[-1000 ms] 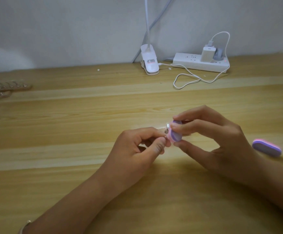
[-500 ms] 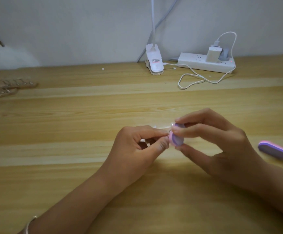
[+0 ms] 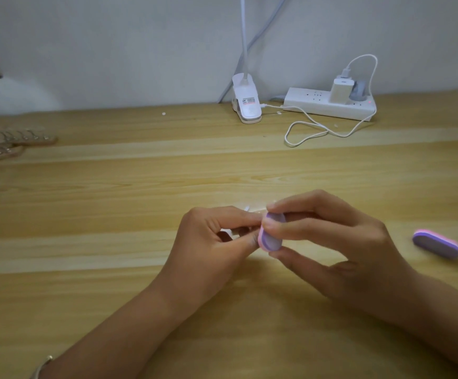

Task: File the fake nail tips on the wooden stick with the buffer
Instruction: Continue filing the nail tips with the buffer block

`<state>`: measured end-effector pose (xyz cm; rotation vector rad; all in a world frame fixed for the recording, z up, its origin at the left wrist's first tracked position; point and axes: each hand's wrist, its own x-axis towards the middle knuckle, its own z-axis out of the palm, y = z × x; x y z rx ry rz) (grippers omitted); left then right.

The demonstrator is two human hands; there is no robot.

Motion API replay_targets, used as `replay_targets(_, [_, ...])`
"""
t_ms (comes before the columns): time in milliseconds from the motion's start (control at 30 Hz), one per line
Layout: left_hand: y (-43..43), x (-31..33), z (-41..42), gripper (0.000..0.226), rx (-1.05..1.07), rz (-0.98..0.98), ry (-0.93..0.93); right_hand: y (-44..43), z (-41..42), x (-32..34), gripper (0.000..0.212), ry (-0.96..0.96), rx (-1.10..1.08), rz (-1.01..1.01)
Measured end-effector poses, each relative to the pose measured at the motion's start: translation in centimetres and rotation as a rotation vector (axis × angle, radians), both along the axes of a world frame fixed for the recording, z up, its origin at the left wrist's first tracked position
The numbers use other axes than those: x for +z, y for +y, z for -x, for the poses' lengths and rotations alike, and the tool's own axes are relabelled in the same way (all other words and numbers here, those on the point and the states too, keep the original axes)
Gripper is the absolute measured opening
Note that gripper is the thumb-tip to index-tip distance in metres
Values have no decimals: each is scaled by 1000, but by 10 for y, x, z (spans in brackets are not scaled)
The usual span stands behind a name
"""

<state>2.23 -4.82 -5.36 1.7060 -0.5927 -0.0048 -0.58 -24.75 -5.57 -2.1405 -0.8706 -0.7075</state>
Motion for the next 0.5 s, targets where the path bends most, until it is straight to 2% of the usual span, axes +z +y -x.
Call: replay_targets(500, [-3, 1, 1, 8, 79, -16, -49, -5, -5, -1, 17, -72, -67, 23])
